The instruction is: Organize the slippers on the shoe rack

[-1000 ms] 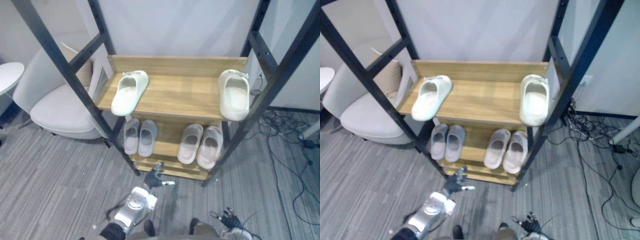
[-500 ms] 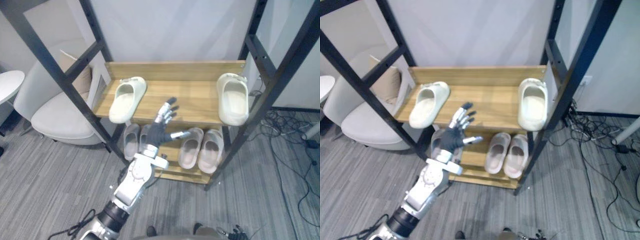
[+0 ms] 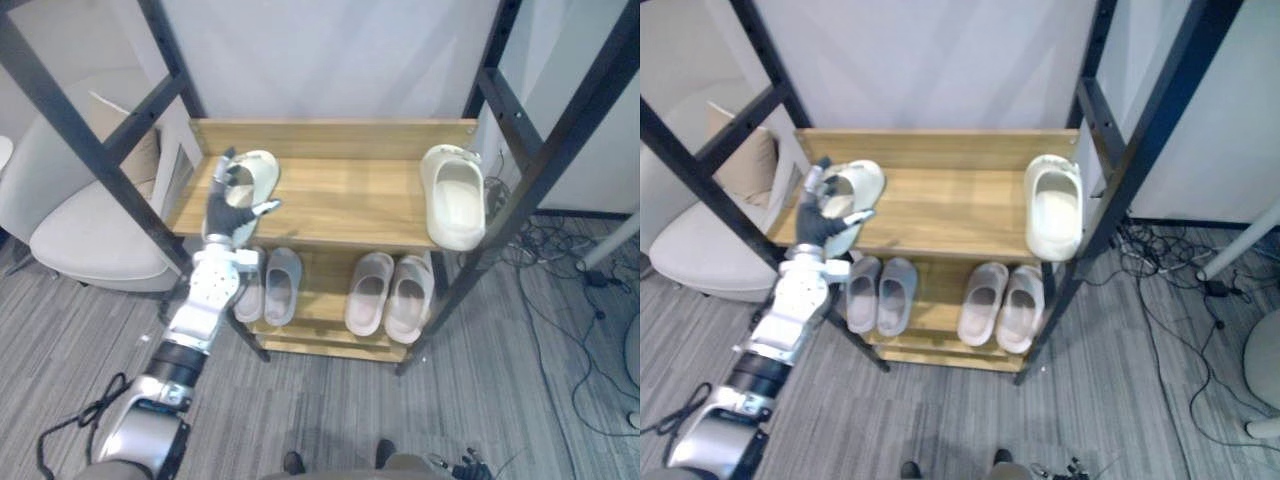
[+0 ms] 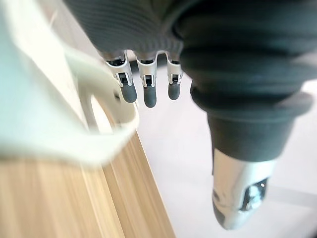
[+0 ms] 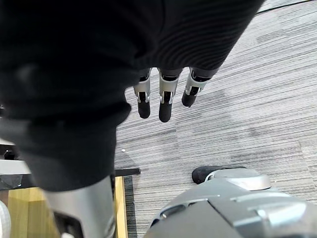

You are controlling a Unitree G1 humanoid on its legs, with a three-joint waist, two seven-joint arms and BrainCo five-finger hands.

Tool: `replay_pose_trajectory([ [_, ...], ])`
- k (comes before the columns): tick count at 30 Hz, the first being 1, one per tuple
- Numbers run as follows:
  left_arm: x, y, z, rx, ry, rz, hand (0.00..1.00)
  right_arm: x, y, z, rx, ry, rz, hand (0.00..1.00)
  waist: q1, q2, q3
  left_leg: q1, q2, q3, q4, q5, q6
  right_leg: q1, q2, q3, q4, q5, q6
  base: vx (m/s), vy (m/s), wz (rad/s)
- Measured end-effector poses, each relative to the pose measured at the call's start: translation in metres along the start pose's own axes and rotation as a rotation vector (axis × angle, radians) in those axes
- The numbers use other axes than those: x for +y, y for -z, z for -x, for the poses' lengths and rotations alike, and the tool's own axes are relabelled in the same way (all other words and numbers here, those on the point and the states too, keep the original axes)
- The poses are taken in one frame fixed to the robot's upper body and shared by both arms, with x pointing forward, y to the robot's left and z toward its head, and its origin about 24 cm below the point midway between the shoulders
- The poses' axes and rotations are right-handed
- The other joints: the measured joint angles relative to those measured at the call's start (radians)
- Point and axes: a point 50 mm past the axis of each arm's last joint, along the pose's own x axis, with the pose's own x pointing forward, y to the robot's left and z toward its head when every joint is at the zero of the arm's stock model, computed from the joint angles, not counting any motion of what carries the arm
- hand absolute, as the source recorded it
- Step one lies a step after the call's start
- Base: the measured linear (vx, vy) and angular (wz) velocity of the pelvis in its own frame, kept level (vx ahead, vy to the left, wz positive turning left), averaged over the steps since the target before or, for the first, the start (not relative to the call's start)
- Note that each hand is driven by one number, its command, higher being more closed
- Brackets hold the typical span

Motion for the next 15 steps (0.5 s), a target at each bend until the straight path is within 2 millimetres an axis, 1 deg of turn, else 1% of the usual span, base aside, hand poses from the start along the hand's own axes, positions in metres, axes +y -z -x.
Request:
replay_pose_trajectory([
  [2,0.012,-0.004,-0.012,-0.006,-0.035,-0.045,0.0,0.0,0.0,0.0,0.001,-0.001,-0.001,0.0,0.0,-0.002,0.001,0.0,0.002,0.0,0.0,0.0,0.0,-0.001,0.003,0.004,-0.002,0.003,-0.001,0.06,-0.013,-0.11],
  [3,0.013,-0.005,-0.013,-0.01,-0.038,-0.05,0.0,0.0,0.0,0.0,0.001,-0.001,-0.001,0.0,0.0,-0.002,0.001,0.0,0.002,0.0,0.0,0.0,0.0,-0.001,0.004,0.005,-0.002,0.004,-0.001,0.05,-0.015,-0.1],
  [5,0.024,-0.014,-0.023,-0.045,-0.058,-0.087,0.0,0.0,0.0,0.0,0.0,-0.001,-0.006,0.0,0.0,-0.001,0.001,0.0,0.002,-0.001,0.0,0.0,0.0,-0.004,0.006,0.011,-0.006,0.004,-0.002,0.04,-0.013,-0.11],
  [6,0.026,-0.015,-0.024,-0.048,-0.061,-0.091,0.0,0.0,0.0,0.0,0.001,-0.001,-0.008,0.0,0.0,-0.001,0.002,-0.001,0.002,-0.001,0.0,0.0,0.0,-0.005,0.006,0.013,-0.006,0.004,-0.002,0.04,-0.008,-0.12],
  [7,0.031,-0.017,-0.029,-0.052,-0.076,-0.11,0.0,0.0,0.0,0.0,0.0,-0.003,-0.009,0.0,-0.001,-0.001,0.001,-0.001,0.002,-0.001,0.0,0.0,0.0,-0.004,0.006,0.018,-0.007,0.004,-0.002,0.05,-0.005,-0.1],
  [12,0.036,-0.019,-0.039,-0.044,-0.096,-0.143,0.0,0.001,-0.001,0.0,-0.003,-0.007,-0.01,0.0,-0.004,0.001,0.003,-0.002,0.0,-0.002,0.001,0.0,0.0,-0.001,0.007,0.02,-0.012,0.006,-0.005,0.02,-0.001,-0.02],
  [15,0.048,-0.014,-0.045,-0.014,-0.108,-0.241,0.0,0.001,-0.002,0.0,-0.013,-0.008,-0.012,0.0,-0.012,0.005,0.006,-0.004,0.0,-0.001,0.001,0.0,0.0,-0.014,0.007,0.026,-0.013,0.006,-0.005,-0.03,0.0,-0.03],
])
